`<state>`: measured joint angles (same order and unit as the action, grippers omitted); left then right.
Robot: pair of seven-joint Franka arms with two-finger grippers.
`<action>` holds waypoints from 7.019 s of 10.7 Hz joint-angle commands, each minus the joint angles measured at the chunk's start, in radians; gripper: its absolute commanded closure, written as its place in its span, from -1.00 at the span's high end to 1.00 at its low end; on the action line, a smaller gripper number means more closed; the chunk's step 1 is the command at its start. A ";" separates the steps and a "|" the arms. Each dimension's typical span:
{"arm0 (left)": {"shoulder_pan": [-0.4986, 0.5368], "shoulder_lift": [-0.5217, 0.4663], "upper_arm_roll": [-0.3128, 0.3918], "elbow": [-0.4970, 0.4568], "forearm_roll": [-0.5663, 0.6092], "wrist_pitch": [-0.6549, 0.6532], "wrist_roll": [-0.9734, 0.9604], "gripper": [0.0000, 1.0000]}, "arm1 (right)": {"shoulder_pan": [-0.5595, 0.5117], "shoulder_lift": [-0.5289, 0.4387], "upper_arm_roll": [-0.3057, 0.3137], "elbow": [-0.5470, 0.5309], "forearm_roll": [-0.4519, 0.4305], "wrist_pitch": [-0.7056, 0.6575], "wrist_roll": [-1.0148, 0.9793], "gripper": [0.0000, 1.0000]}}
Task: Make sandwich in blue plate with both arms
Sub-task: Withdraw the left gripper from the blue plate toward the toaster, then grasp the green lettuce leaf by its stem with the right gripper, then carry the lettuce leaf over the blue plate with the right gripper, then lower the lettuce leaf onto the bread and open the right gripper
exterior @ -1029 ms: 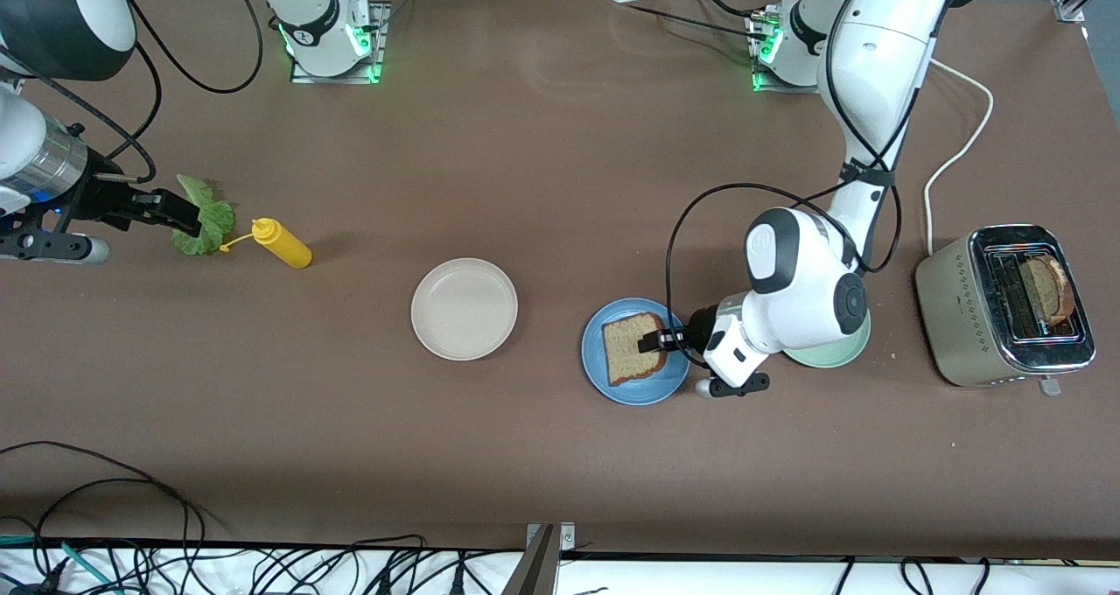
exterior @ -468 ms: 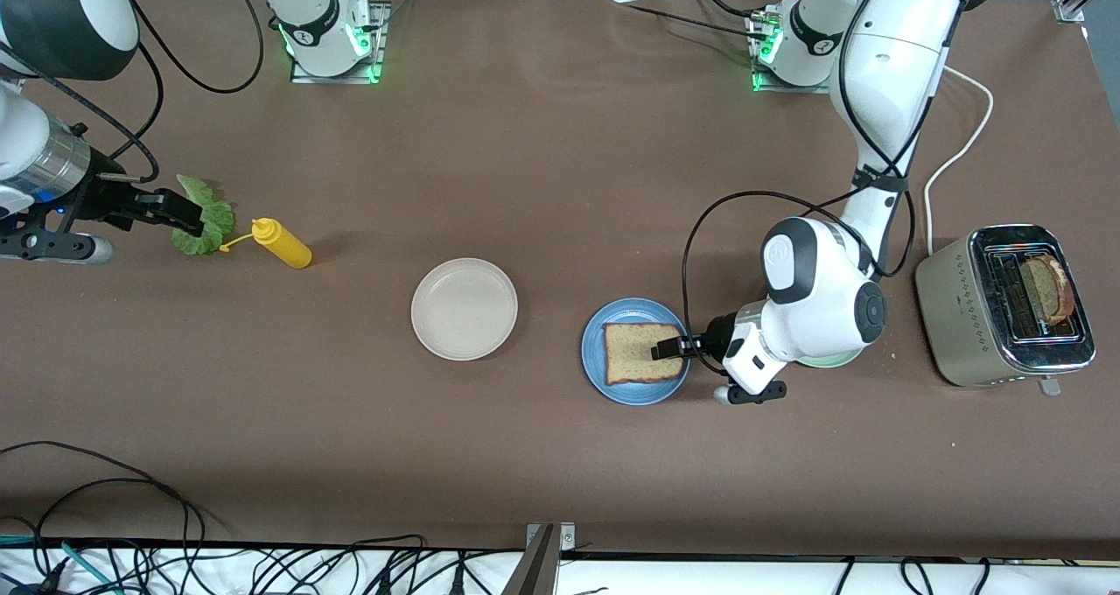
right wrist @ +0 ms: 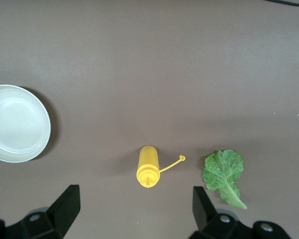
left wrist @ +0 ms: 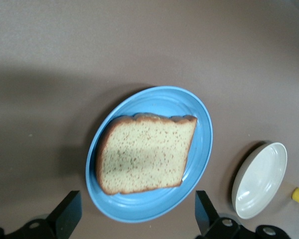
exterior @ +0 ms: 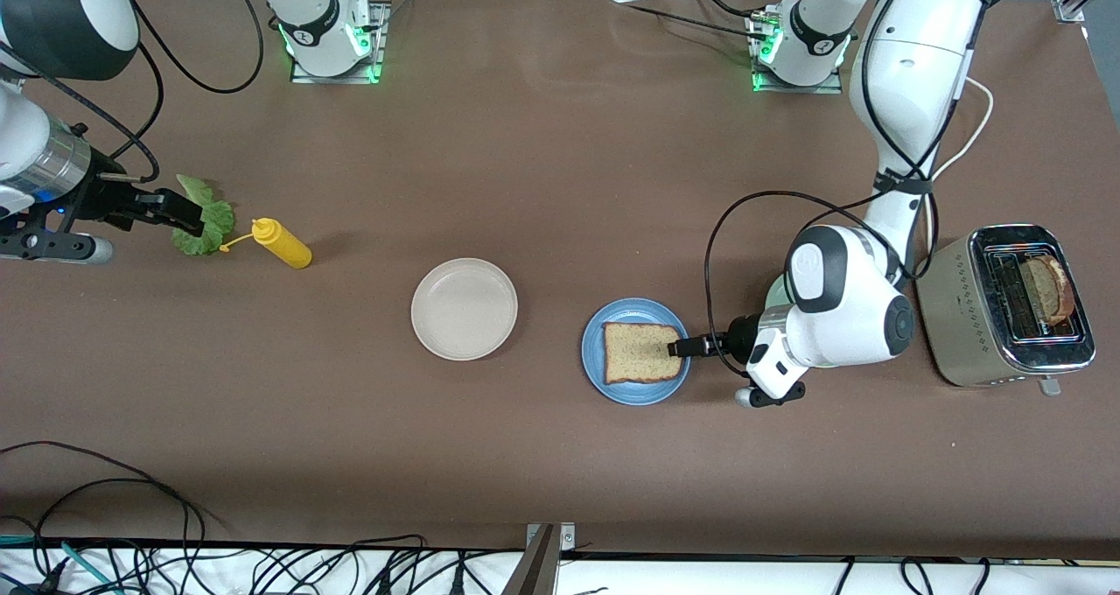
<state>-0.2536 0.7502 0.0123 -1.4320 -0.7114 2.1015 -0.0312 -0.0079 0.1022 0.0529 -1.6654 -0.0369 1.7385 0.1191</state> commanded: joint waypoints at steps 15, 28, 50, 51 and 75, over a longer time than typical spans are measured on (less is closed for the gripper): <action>0.203 -0.693 0.015 -0.163 0.713 -0.690 0.024 1.00 | -0.009 0.020 -0.330 -0.420 -0.058 0.203 -0.449 1.00; 0.252 -0.798 -0.009 -0.285 0.789 -0.556 -0.038 1.00 | -0.064 0.329 -0.384 -0.541 -0.021 0.469 -0.642 0.91; 0.286 -0.782 -0.003 -0.168 0.760 -0.615 -0.039 1.00 | -0.072 0.300 -0.069 0.235 0.063 -0.441 -0.655 -1.00; 0.293 -0.782 -0.003 -0.168 0.757 -0.617 -0.039 1.00 | -0.072 0.300 -0.009 0.277 0.063 -0.444 -0.610 -1.00; 0.300 -0.776 -0.003 -0.169 0.757 -0.617 -0.038 1.00 | 0.659 0.786 0.084 0.355 -0.216 1.099 -0.388 -1.00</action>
<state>0.0392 -0.0351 0.0130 -1.6272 0.0504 1.5064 -0.0708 0.5563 0.8279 0.2461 -1.3752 -0.2346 2.7668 -0.2711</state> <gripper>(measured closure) 0.000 0.947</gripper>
